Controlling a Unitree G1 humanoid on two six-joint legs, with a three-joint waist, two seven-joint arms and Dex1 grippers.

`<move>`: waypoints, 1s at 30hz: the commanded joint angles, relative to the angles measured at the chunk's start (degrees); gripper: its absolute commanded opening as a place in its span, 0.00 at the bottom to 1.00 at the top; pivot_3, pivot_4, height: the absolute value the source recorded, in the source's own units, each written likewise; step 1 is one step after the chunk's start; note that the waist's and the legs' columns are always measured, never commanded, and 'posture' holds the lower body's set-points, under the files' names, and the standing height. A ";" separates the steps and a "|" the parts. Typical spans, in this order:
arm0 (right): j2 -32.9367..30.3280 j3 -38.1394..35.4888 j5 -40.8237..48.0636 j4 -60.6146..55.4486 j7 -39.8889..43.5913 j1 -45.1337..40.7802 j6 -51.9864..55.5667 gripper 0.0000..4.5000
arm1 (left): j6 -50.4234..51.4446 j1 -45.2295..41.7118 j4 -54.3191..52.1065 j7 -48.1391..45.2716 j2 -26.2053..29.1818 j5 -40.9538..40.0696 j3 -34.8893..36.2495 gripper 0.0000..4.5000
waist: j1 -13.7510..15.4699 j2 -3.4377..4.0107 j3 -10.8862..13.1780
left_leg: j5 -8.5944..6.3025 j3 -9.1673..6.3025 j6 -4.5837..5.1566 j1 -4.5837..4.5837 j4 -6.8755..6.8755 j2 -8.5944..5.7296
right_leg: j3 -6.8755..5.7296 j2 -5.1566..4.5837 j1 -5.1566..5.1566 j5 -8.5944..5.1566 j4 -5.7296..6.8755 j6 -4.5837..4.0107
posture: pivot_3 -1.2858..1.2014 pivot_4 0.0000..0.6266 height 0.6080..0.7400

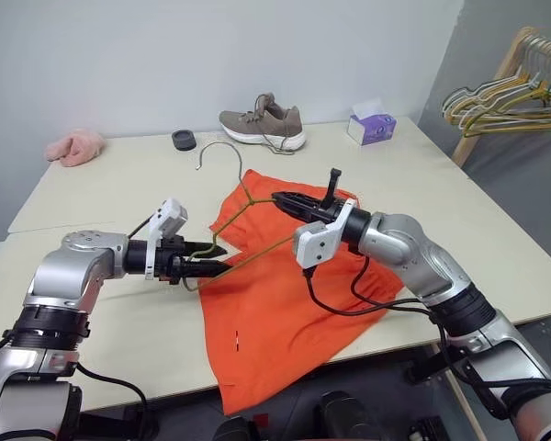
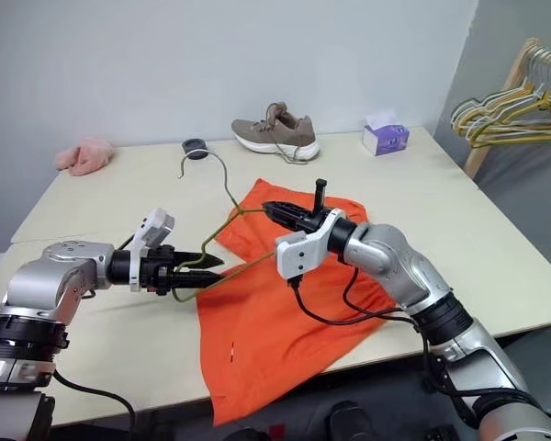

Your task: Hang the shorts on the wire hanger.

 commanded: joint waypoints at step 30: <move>-0.38 -2.33 -3.66 6.59 -4.97 0.07 -10.80 0.00 | 12.17 5.77 -10.36 2.60 1.37 -10.43 5.50 0.61 | -1.48 -0.02 0.01 | 0.00 -0.08 -0.02 0.07 0.01 -0.02 | 0.01 0.03 0.09 -0.01 0.00 -0.01 | 0.43 0.09 1.00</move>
